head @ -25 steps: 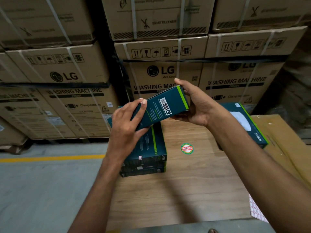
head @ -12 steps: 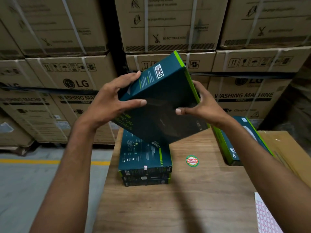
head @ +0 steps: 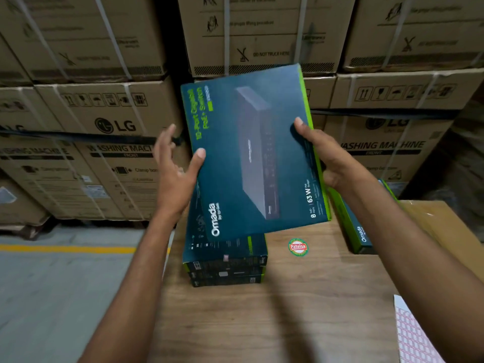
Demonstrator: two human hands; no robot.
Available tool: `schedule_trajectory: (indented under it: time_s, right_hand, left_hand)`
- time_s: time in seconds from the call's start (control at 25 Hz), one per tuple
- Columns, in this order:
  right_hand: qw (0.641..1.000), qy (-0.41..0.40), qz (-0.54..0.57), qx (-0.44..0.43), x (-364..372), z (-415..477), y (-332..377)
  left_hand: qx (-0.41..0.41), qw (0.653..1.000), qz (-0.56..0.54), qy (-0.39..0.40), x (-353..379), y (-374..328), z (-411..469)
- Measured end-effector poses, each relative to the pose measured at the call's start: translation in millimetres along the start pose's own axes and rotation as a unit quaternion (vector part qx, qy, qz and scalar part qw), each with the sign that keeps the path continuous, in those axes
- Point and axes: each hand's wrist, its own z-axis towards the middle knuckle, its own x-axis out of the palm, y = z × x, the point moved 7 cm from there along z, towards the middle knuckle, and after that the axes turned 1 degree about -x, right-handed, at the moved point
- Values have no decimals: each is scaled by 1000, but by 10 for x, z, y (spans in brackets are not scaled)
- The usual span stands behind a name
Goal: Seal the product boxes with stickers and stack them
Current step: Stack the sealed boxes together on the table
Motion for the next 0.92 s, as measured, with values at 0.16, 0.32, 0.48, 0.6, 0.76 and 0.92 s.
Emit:
schedule_trajectory:
  time_s: [0.16, 0.32, 0.48, 0.6, 0.76, 0.92]
  right_hand:
    - [995, 24, 27, 92, 41, -43, -181]
    - [988, 24, 43, 148, -16, -81, -326]
    - [983, 45, 43, 173, -7, -206, -371]
    - [989, 56, 39, 134, -19, -271, -349]
    - [999, -5, -37, -25, -68, -324, -233]
    - [930, -94, -171, -311, -24, -651, -11]
  left_hand:
    - [-97, 965, -218, 109, 296, 282, -178]
    - [-265, 931, -216, 130, 293, 536, -60]
    - [-353, 904, -176, 163, 222, 684, -100]
    - [-380, 887, -205, 166, 278, 697, -167]
    - [-389, 885, -222, 125, 274, 714, -81]
    - [-389, 885, -240, 89, 181, 786, 1]
